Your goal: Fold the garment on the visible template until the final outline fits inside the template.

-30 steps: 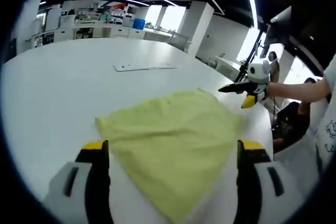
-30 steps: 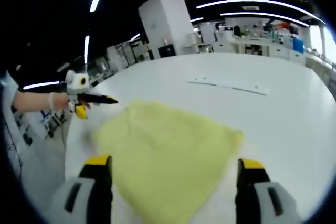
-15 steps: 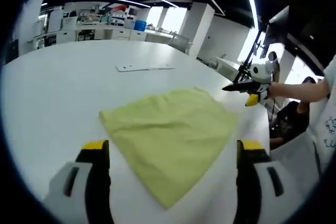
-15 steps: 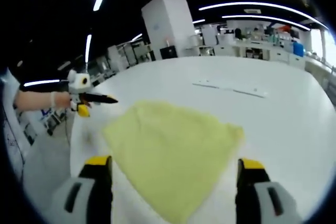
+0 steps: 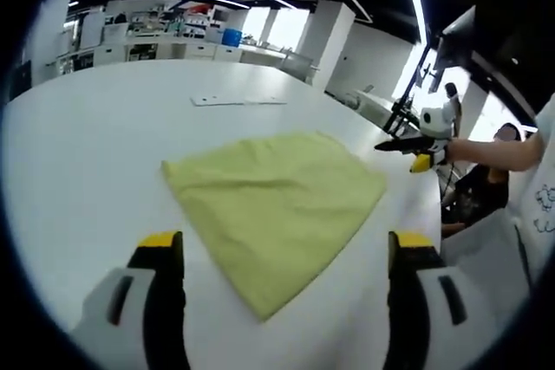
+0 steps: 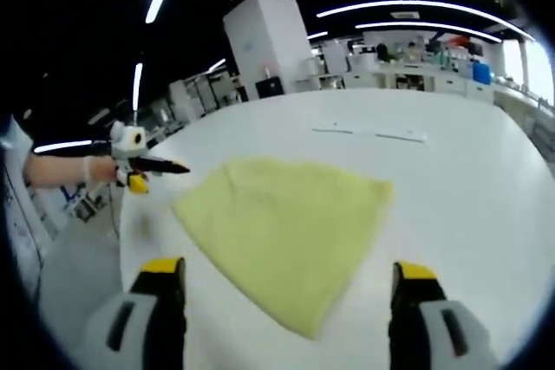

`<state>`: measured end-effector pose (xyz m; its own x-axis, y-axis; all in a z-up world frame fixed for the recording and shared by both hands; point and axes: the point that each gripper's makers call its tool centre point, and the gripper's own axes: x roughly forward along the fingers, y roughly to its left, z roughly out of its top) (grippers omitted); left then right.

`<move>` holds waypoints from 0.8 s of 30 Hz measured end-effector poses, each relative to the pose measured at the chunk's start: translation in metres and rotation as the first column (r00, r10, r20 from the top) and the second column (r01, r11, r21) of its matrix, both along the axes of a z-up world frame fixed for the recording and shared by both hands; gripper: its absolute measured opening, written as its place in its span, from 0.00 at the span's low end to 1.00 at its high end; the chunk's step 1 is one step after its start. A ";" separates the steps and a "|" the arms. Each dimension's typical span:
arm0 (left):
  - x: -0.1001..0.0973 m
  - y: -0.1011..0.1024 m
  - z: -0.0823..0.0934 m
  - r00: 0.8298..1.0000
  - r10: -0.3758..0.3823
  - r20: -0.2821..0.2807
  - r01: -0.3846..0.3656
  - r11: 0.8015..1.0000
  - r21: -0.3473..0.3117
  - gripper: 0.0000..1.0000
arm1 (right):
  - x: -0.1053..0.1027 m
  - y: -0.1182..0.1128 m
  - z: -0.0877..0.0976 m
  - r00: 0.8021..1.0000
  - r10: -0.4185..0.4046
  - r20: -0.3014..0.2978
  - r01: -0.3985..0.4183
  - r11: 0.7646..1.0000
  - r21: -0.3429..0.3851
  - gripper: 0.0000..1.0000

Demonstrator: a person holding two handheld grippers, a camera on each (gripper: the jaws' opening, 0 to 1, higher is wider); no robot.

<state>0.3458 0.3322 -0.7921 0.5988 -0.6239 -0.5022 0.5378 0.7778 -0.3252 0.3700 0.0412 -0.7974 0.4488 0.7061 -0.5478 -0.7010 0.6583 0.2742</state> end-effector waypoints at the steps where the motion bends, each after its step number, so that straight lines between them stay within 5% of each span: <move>1: -0.002 0.001 -0.001 1.000 0.003 0.000 -0.003 1.000 -0.001 0.94 | 0.000 -0.001 -0.002 1.000 0.000 -0.001 0.000 1.000 0.002 1.00; 16: -0.038 0.010 -0.025 0.998 0.041 -0.041 -0.040 0.999 0.019 0.88 | -0.010 -0.011 -0.006 1.000 -0.022 -0.019 0.022 1.000 0.002 0.91; 24: -0.041 0.017 -0.026 0.995 0.087 -0.037 -0.087 0.996 0.009 0.71 | -0.020 -0.012 -0.017 0.999 -0.021 -0.050 0.021 1.000 0.000 0.78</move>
